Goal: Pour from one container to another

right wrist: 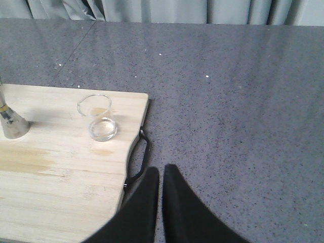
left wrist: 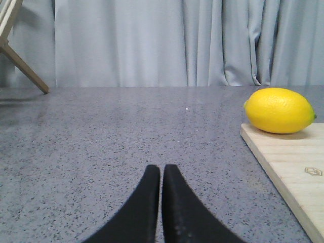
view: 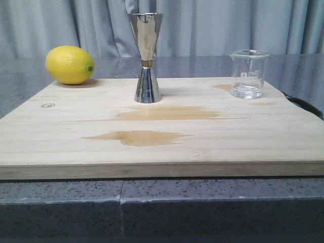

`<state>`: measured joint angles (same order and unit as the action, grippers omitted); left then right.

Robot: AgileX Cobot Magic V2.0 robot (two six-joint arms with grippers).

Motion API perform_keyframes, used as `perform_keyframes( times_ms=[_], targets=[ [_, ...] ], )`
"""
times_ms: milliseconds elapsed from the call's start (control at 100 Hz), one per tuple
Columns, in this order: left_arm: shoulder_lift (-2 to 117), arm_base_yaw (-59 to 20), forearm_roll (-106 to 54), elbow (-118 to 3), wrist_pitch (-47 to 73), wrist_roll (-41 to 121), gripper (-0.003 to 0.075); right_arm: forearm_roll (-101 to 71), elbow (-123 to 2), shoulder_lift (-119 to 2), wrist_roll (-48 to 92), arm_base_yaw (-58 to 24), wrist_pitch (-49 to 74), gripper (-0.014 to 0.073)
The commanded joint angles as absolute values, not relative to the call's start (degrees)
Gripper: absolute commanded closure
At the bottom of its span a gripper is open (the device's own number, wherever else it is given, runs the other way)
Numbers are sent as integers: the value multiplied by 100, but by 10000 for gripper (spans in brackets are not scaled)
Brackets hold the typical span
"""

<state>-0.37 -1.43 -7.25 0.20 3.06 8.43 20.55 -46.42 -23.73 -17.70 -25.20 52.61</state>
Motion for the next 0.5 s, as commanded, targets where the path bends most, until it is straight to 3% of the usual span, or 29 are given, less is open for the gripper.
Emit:
perform_keyframes(
  times_ms=[0,490],
  targets=[
    [-175,-133,-604,51,-191,836,739,2243,-4775,-2439,-1760,-2520,4868,629],
    [-175,-133,-541,51,-191,768,739,2243,-4775,-2439,-1760,-2520,4879,629]
  ],
)
